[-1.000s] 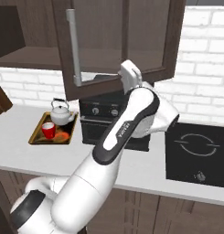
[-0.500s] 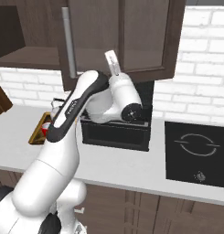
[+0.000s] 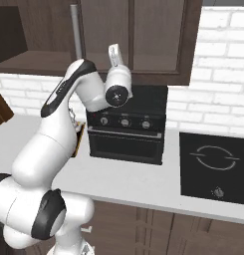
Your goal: Pick the kettle from the counter and place it on the tray. Then pick the mug from the cabinet and place it on the tray. Then close the cabinet doors.
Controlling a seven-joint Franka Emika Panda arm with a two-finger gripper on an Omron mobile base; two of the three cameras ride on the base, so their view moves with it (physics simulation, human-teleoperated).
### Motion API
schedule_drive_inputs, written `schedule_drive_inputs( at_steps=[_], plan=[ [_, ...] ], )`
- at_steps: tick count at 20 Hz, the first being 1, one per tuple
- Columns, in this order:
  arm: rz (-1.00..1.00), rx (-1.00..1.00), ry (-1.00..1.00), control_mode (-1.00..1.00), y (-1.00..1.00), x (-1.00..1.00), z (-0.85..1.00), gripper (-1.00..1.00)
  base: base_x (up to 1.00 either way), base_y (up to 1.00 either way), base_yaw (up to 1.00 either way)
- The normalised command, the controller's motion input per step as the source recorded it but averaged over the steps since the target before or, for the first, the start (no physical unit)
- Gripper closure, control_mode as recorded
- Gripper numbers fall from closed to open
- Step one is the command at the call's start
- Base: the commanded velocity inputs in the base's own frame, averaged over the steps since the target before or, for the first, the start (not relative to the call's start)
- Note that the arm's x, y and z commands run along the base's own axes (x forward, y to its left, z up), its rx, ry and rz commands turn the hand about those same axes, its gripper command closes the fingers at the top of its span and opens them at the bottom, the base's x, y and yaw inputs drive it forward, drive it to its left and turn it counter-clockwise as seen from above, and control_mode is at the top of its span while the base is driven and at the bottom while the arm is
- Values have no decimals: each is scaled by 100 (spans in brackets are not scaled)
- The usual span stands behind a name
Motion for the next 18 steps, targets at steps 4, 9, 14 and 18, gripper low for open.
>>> schedule_drive_inputs(
  at_steps=[4, 9, 14, 18],
  plan=[
    [-4, 0, 8, -100, 7, 75, -9, 100, 0, 0, 0],
    [-4, 4, 3, -100, 0, 83, -15, 100, 0, 0, 0],
    [-4, 8, 2, -100, 0, 91, -17, 100, 0, 0, 0],
    [-3, 9, 0, -100, 1, 88, -10, 100, 0, 0, 0]
  ],
)
